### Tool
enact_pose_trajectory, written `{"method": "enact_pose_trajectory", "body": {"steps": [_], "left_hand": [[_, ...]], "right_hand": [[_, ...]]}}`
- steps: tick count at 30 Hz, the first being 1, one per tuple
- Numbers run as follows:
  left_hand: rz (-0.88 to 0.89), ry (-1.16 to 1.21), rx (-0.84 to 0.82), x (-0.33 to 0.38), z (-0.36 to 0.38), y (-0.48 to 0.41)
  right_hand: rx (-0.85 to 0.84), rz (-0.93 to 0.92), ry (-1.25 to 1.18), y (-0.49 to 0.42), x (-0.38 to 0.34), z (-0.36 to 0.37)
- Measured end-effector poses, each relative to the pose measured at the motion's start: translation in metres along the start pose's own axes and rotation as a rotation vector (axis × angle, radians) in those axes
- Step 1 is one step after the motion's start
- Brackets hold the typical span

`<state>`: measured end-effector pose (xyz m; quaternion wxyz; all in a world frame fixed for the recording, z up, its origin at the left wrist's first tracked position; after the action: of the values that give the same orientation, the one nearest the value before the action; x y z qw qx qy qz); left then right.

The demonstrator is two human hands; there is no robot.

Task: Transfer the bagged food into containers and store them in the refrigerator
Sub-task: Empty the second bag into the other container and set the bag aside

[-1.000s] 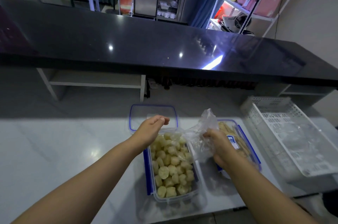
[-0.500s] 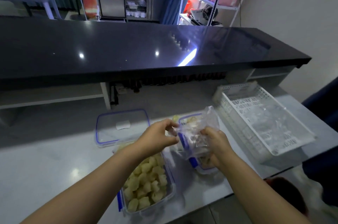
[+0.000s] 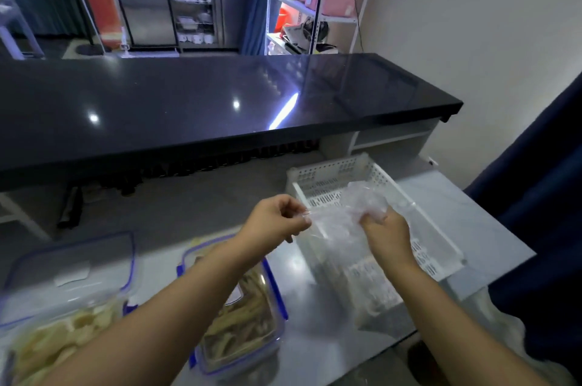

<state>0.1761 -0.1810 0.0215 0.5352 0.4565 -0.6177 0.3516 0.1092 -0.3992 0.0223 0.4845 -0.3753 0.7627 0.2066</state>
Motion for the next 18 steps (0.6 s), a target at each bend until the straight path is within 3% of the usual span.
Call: {"method": "enact_pose_trajectory", "body": {"steps": [3,8,11,14,18], "left_hand": [[-0.034,0.115,0.024,0.003,0.038,-0.023],[-0.059,0.022,0.048,-0.003,0.080,-0.049],[0.039,-0.340,0.014,-0.004,0.102,-0.059],[0.189,-0.725,0.039,0.000,0.114,-0.066],[0.277,-0.924,0.074,-0.004,0.119,-0.071]], "right_hand": [[0.128,-0.193,0.382,-0.037,-0.004,-0.032],[0.216,-0.409,0.653,-0.068,-0.003,-0.050],[0.053,-0.599,0.787,-0.069,0.006,-0.030],[-0.183,-0.544,0.799,-0.075,0.036,-0.011],[-0.370,-0.535,0.932,-0.078,0.067,0.002]]}}
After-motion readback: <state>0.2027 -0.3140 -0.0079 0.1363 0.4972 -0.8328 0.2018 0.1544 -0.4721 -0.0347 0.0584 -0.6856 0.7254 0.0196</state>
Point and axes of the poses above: each hand's wrist, its own y-axis away from the middle knuckle, its own z-axis out of the palm, x = y × z, the point moved 10 cm from there along -y, towards the middle knuckle, and after that the axes turned 5 degrees about x, right-handed, at the moved point
